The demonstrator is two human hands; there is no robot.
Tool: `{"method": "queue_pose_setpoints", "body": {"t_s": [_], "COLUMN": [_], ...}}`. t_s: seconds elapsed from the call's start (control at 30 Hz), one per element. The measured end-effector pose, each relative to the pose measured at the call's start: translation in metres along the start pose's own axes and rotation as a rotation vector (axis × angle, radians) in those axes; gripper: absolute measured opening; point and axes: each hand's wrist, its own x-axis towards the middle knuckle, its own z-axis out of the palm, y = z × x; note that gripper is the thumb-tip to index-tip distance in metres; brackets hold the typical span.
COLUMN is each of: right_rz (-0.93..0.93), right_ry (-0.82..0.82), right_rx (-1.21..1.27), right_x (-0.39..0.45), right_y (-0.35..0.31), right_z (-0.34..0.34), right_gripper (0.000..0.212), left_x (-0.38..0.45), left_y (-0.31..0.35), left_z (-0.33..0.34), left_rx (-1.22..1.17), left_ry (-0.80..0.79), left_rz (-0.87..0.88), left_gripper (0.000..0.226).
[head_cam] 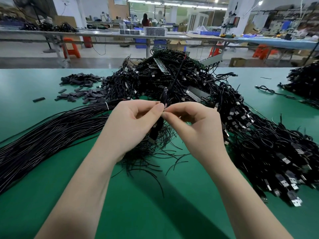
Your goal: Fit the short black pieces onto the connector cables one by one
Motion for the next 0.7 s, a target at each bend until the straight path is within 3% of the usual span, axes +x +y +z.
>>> {"method": "queue_pose_setpoints", "body": {"t_s": [0.17,0.3,0.4,0.57,0.7], "right_rz": [-0.218,-0.195,-0.084,0.159,0.118], "right_ry": [0.019,0.008,0.034,-0.203,-0.396], "right_rx": [-0.187,-0.142,-0.053,0.352,0.486], "right_x": [0.0,0.001,0.001,0.006,0.005], "right_y": [0.002,0.001,0.001,0.006,0.007], "right_z": [0.0,-0.003,-0.004,-0.008,-0.012], "right_gripper": [0.007,0.005,0.016,0.035,0.024], "left_x": [-0.003,-0.004,-0.004,-0.007,-0.008], "left_y": [0.006,0.01,0.014,0.017,0.016], "left_z": [-0.002,-0.008,-0.008,-0.009,-0.01], "left_rx": [0.025,-0.185,-0.317,-0.389,-0.432], "left_ry": [-0.014,-0.136,-0.151,-0.236,-0.294], "left_rz": [-0.014,-0.08,-0.179,-0.252,-0.248], "left_gripper": [0.027,0.023,0.032,0.028,0.023]}}
